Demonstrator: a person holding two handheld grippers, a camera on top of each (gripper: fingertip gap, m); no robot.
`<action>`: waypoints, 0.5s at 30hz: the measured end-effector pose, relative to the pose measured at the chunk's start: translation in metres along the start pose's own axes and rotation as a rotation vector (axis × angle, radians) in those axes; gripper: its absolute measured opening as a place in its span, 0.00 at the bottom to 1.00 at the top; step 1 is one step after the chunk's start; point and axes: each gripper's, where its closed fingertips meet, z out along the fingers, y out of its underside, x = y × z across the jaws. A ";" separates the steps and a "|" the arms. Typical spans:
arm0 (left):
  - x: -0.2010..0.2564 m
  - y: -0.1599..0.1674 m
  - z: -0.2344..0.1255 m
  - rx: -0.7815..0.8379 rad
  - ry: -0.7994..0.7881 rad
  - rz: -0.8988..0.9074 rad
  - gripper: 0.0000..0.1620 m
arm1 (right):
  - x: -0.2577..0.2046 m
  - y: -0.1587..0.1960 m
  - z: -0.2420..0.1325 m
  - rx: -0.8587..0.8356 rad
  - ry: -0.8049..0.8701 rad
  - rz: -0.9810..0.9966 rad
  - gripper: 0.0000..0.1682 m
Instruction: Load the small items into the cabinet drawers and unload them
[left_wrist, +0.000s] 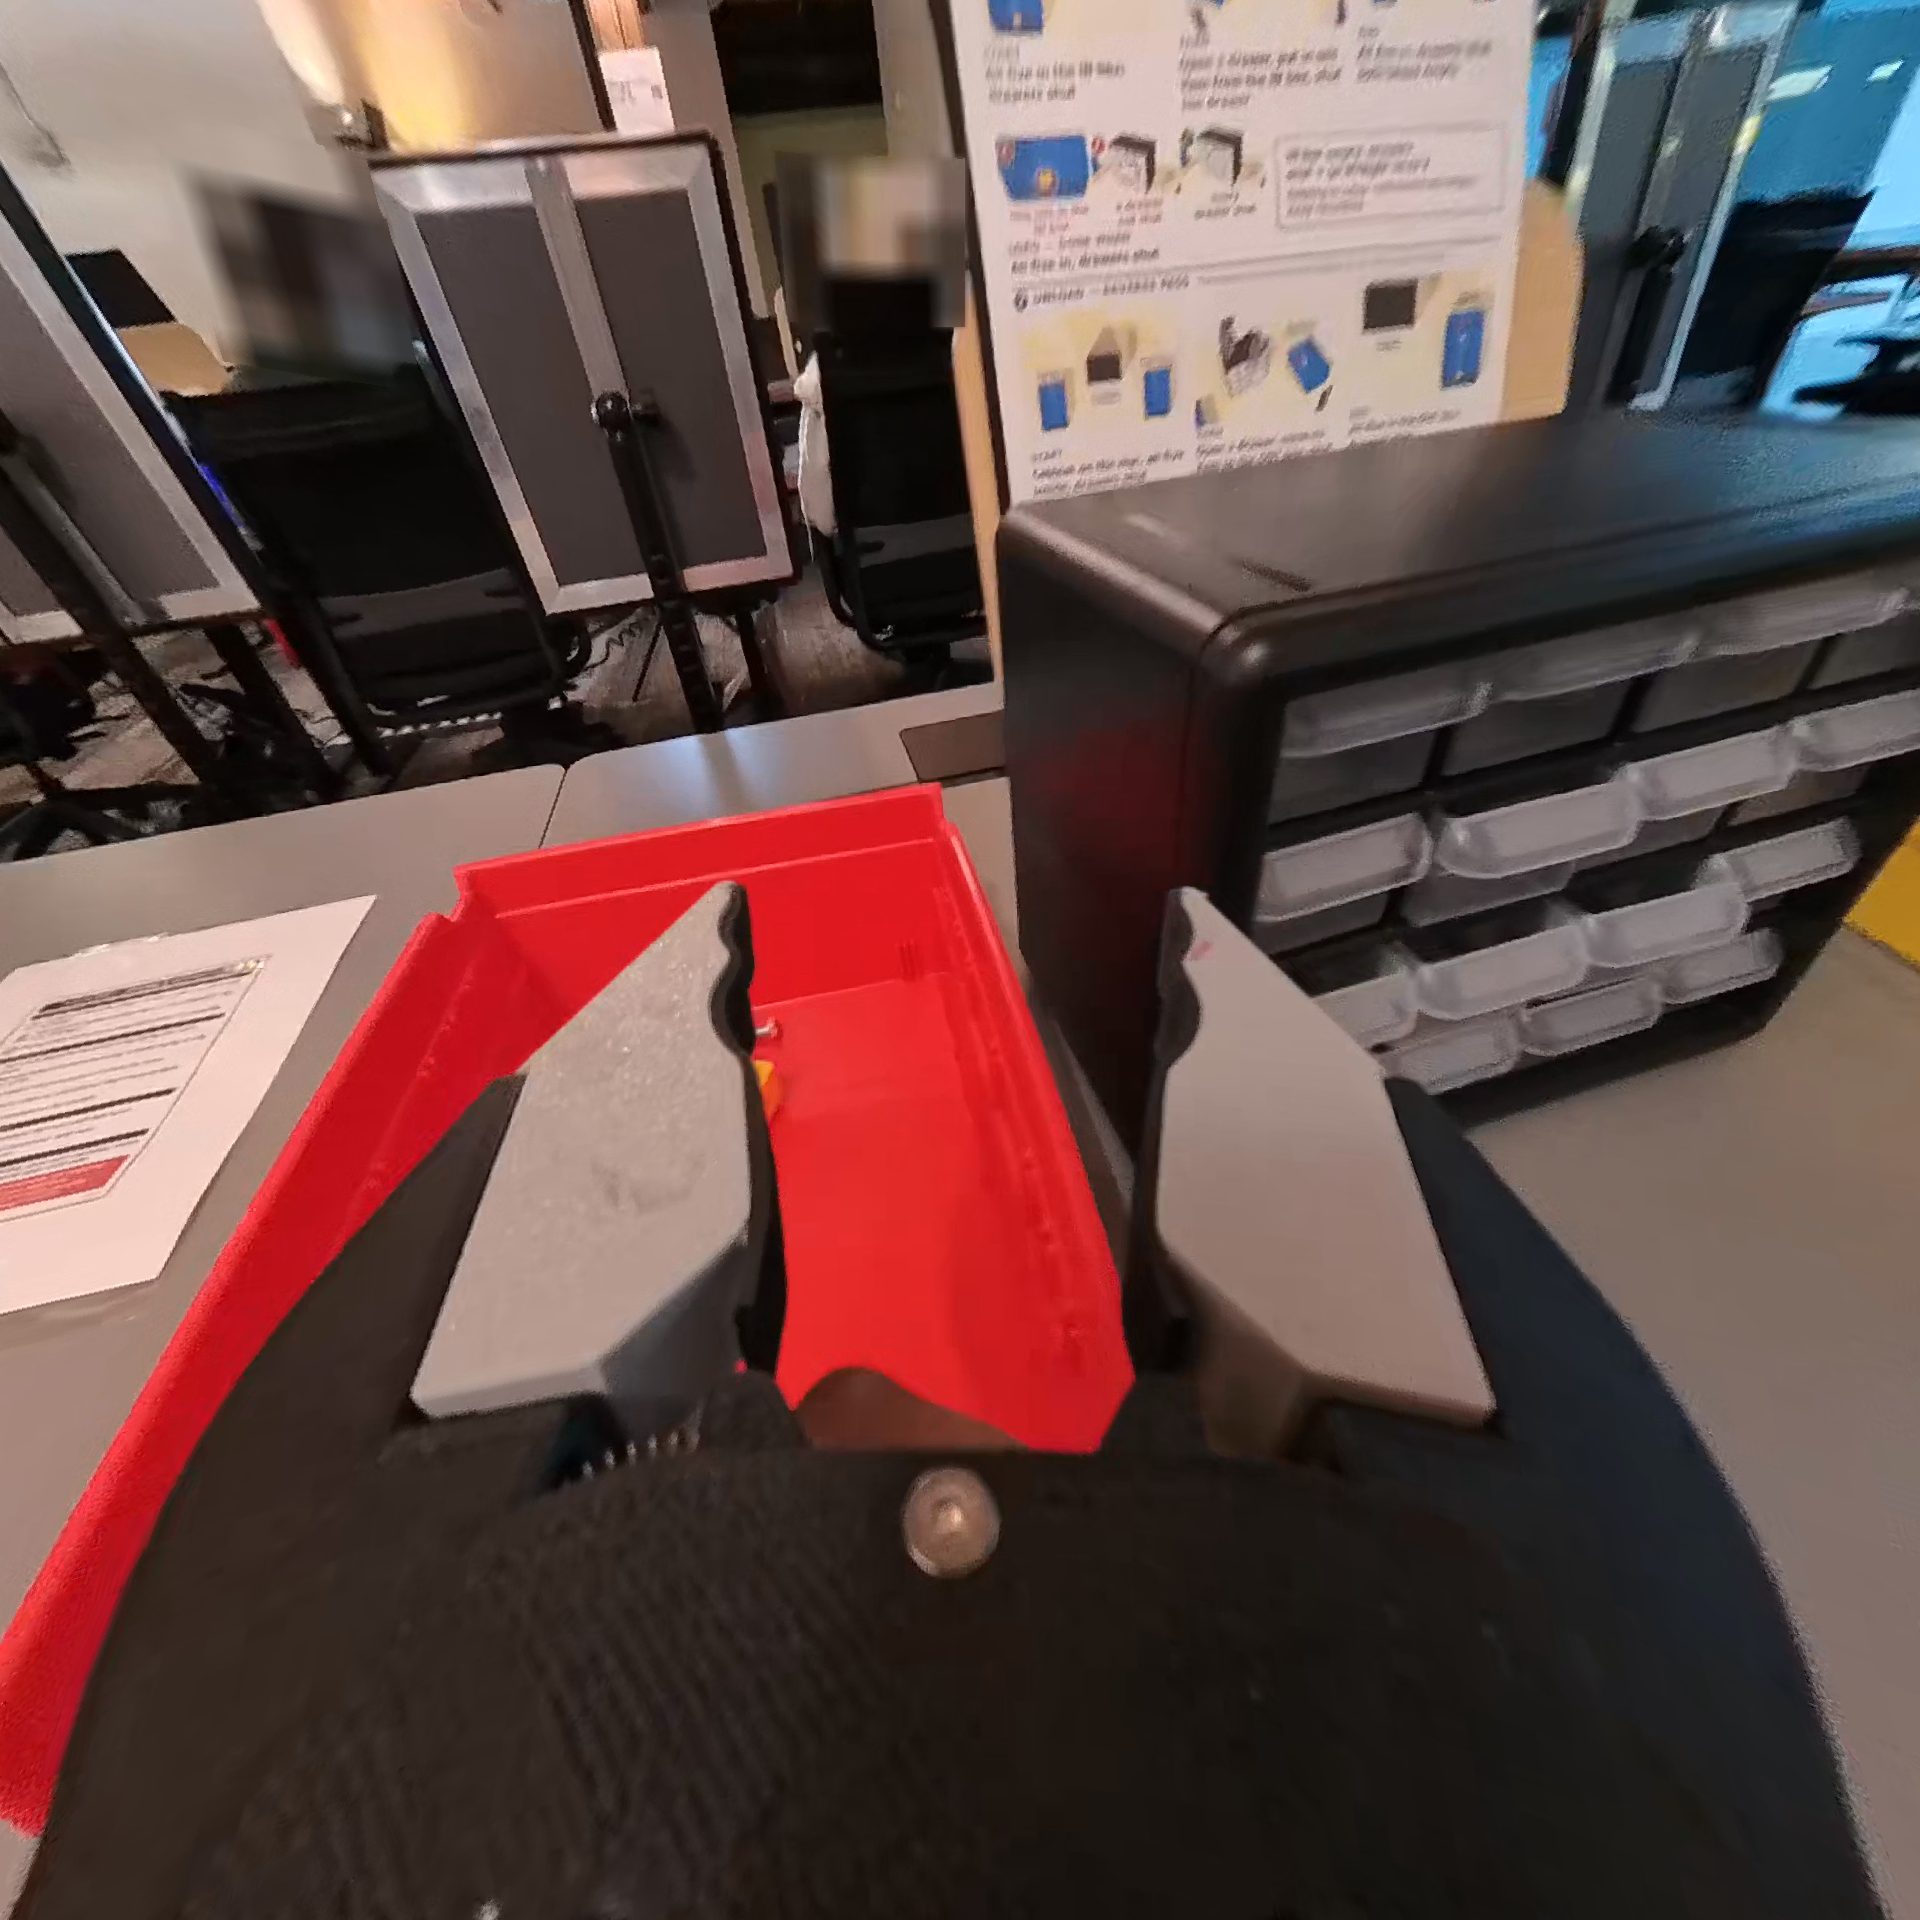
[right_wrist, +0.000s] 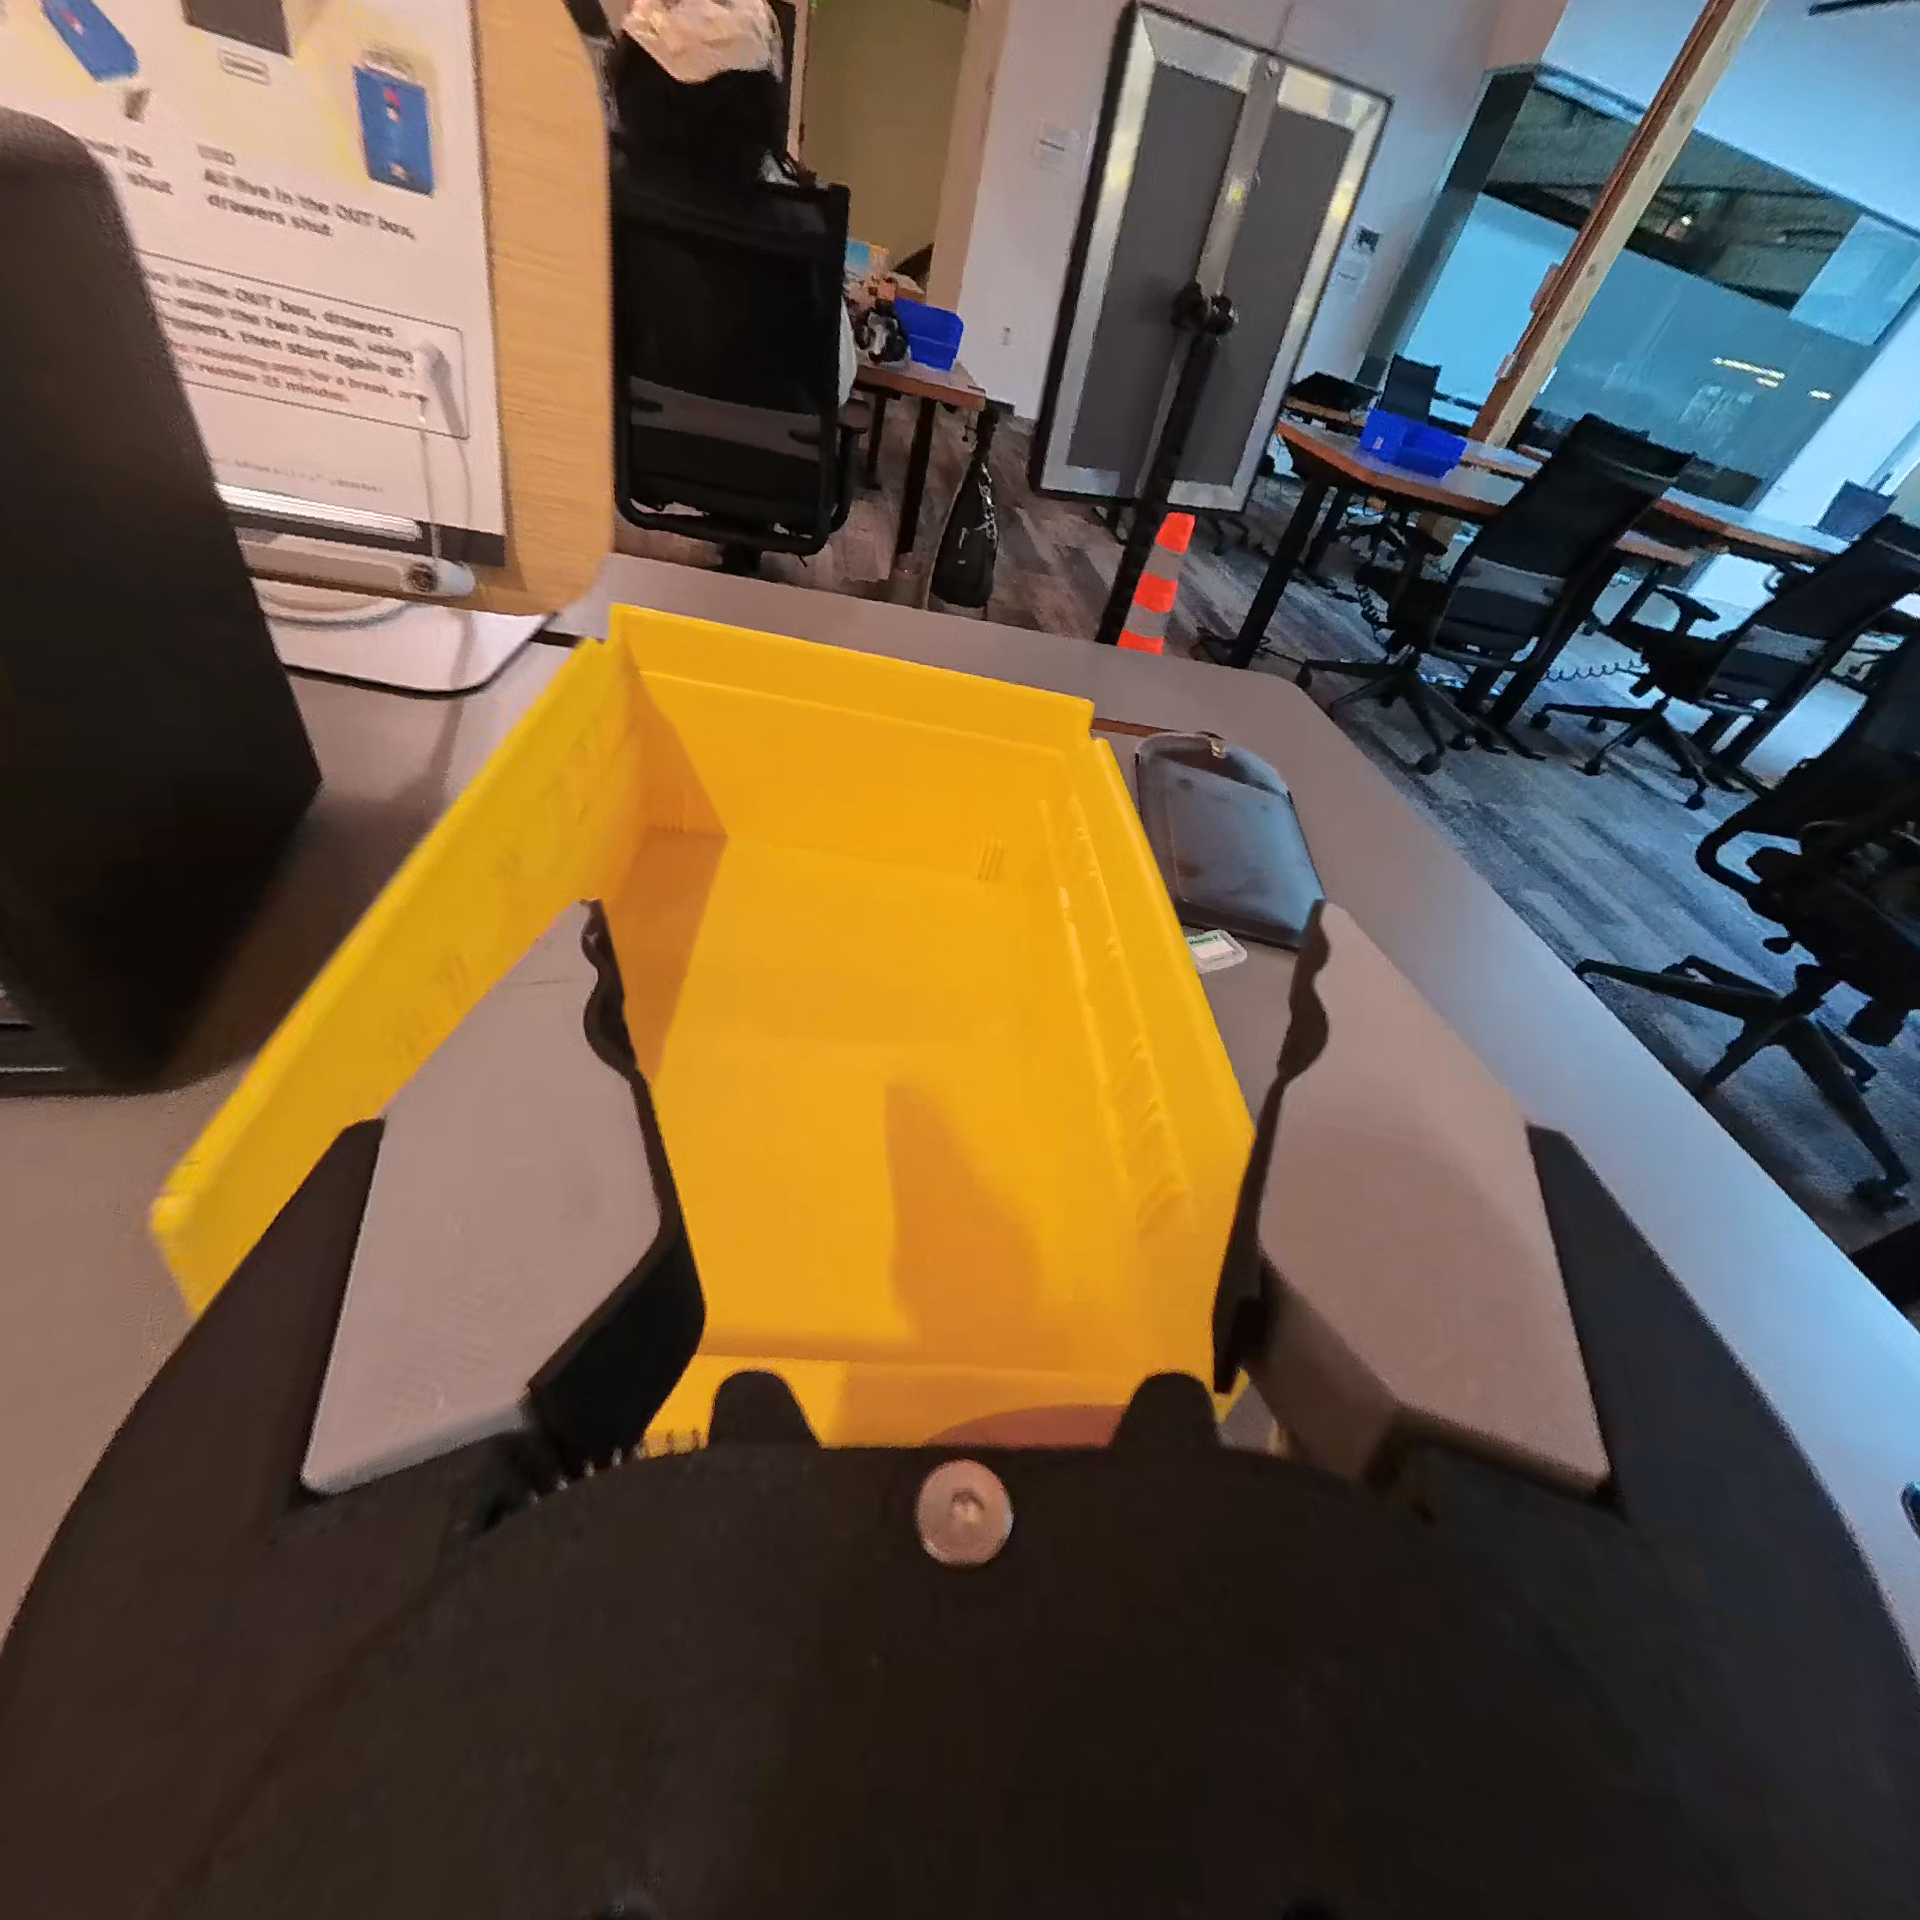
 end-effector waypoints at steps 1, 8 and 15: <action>-0.004 0.006 0.004 -0.018 -0.019 0.012 0.48 | -0.006 -0.003 -0.003 0.009 -0.013 -0.005 0.74; -0.046 0.039 0.018 -0.119 -0.225 0.132 0.47 | -0.060 -0.021 -0.024 0.066 -0.130 -0.087 0.72; -0.061 0.056 0.020 -0.184 -0.303 0.209 0.48 | -0.123 -0.015 -0.043 0.026 -0.330 -0.181 0.67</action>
